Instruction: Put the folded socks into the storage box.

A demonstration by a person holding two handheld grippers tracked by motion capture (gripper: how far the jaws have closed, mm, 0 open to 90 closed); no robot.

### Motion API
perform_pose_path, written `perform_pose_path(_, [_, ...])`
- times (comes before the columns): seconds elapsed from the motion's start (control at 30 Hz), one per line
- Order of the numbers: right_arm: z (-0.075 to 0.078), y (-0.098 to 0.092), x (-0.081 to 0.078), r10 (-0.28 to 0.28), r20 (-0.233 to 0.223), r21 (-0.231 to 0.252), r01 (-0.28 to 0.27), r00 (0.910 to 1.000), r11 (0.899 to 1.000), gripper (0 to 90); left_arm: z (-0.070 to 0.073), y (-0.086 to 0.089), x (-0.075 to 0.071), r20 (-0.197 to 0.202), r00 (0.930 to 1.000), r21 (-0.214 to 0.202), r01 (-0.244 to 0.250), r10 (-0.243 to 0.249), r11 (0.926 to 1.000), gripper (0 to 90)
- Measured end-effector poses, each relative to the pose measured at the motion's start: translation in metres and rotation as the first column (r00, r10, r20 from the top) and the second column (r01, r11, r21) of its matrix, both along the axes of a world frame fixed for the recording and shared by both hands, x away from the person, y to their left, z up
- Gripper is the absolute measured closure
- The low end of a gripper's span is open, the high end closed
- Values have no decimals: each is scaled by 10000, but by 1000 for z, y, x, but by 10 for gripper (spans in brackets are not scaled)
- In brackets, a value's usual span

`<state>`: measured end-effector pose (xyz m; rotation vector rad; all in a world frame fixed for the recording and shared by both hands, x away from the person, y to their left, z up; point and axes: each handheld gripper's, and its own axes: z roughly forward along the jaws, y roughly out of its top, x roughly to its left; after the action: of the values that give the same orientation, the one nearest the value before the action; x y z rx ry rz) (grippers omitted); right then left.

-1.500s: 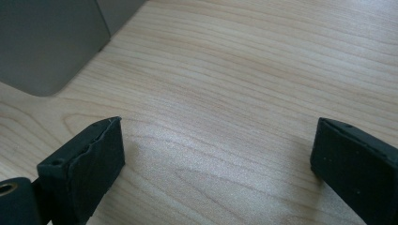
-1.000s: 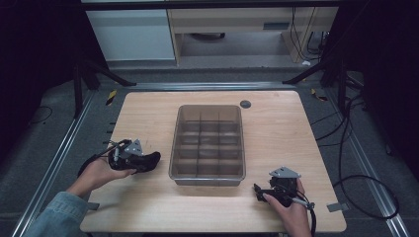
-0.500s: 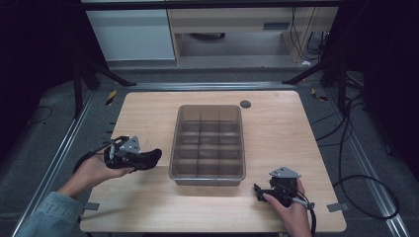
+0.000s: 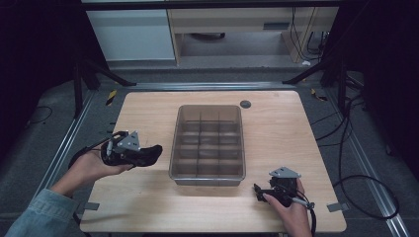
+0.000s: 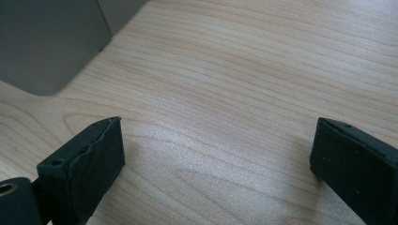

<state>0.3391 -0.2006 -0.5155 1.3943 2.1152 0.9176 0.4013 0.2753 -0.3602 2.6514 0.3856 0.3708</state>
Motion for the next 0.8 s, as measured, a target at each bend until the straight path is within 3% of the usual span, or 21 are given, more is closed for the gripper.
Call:
perform_pose_path(0.33, [0,0,-1,36,16,-16,-36,10000,10000,39,14,-10,-1,175,9996,66,202,-203,9998,678])
perform_pose_path(0.53, [0,0,-1,35,12,-12,-35,10000,10000,39,29,-13,0,279,9992,185,289,-294,9994,678])
perform_pose_path(0.73, [0,0,-1,30,12,-16,-30,10000,10000,41,36,-28,7,328,9982,539,475,-494,9974,678])
perform_pose_path(0.8, [0,0,-1,31,13,-17,-31,10000,10000,41,36,-32,9,314,9980,427,531,-545,9977,678])
